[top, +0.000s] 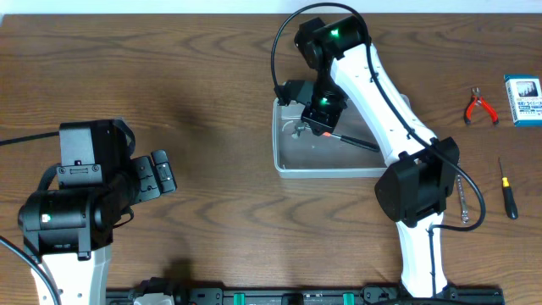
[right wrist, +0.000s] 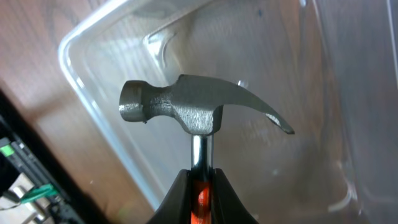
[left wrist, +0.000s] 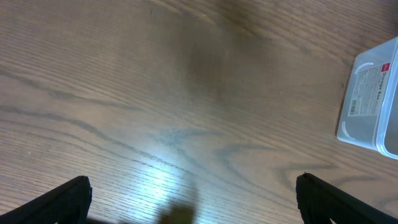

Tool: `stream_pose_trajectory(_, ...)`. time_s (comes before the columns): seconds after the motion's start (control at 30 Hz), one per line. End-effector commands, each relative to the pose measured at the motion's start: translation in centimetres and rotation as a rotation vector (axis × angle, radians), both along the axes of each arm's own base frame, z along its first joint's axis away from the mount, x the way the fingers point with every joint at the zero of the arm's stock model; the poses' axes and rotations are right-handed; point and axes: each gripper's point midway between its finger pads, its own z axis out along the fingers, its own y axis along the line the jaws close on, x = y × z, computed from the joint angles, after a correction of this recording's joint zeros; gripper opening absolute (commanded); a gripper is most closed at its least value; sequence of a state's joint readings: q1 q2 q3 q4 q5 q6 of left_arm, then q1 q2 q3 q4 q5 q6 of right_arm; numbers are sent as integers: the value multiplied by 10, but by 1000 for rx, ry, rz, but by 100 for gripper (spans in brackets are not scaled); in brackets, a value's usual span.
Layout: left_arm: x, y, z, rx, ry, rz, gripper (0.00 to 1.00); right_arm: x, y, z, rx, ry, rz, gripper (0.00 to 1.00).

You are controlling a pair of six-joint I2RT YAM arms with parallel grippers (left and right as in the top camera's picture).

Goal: Pack container
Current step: 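Lift the hammer and carry it into the clear container, then lower the hammer into the container and open the right gripper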

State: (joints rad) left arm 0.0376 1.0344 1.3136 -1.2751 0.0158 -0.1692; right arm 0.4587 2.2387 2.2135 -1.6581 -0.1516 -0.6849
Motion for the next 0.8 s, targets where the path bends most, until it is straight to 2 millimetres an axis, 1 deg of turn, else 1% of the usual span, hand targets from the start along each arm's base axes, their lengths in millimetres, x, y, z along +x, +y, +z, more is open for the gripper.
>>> stream_pose_trajectory(0.0,2,1,5,-4,-16,14,98,-1,9,1,49,-17,41,1)
stream_pose_trajectory(0.2,2,1,5,-4,-15,15,98,6,11,-19,56,-32,41,1)
stream_pose_trajectory(0.37,2,1,5,-4,-15,15,98,12,13,-31,62,-56,40,2)
stream_pose_trajectory(0.5,2,1,5,-4,-15,15,98,17,9,-41,33,-79,42,2)
stream_pose_trajectory(0.63,2,1,5,-4,-15,15,98,18,5,-55,7,-81,33,2)
stream_pose_trajectory(0.77,2,1,5,-4,-15,15,98,13,2,-68,-2,-61,30,1)
